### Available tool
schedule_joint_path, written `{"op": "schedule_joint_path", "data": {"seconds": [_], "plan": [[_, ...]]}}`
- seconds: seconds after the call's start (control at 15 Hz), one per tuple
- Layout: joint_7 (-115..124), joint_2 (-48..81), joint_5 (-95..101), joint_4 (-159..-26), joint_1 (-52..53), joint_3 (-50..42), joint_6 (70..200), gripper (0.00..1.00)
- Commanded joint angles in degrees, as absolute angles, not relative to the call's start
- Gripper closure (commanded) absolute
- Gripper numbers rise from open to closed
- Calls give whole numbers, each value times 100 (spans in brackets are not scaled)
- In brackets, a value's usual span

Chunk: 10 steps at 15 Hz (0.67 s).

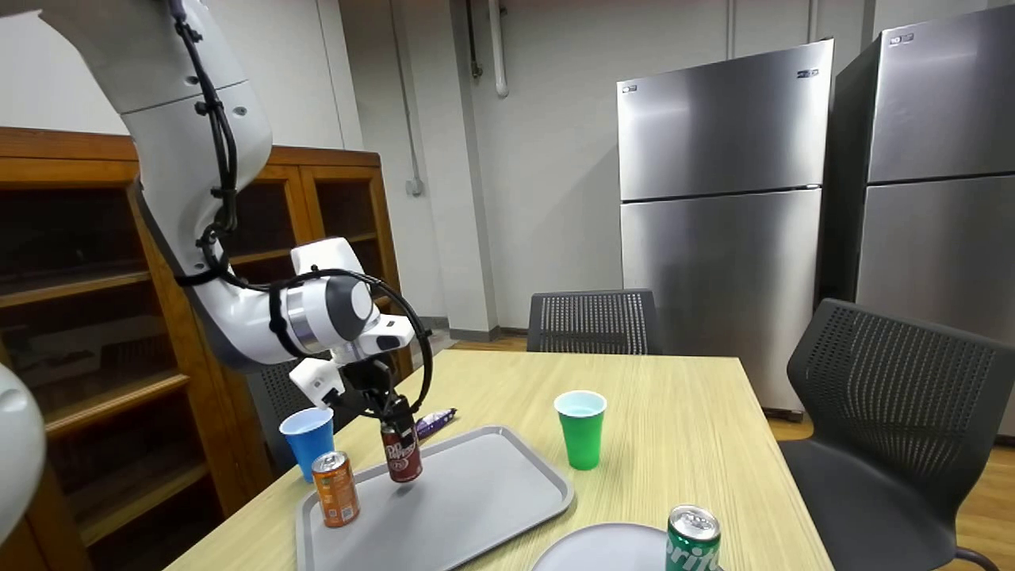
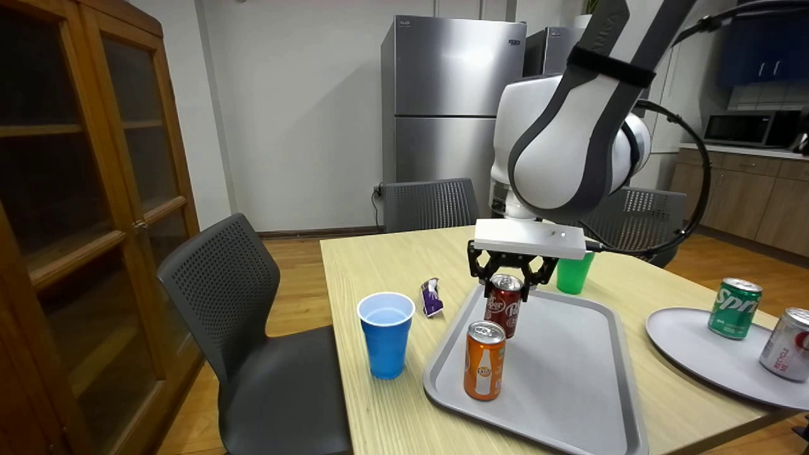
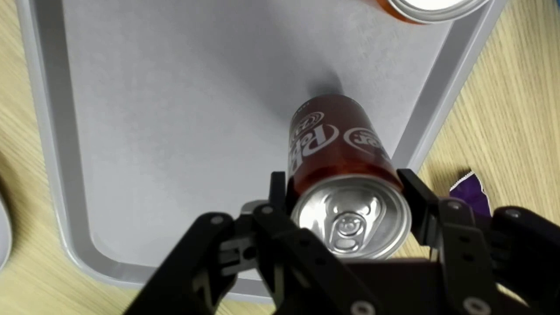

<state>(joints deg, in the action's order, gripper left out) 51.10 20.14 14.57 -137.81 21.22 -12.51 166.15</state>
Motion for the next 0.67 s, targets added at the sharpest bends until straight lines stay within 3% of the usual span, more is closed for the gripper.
{"op": "schedule_joint_path", "data": {"seconds": [0.0,0.4,0.47,0.53,0.6], "plan": [[5231,2224,1360,-13524,2202,-1242,16641,62],[5180,2432,1182,-13336,2269,-1254,16601,62],[5177,2438,1201,-13322,2314,-1295,16581,26],[5194,2431,1240,-13332,2363,-1349,16600,9],[5182,2405,1242,-13342,2369,-1355,16592,4]]}}
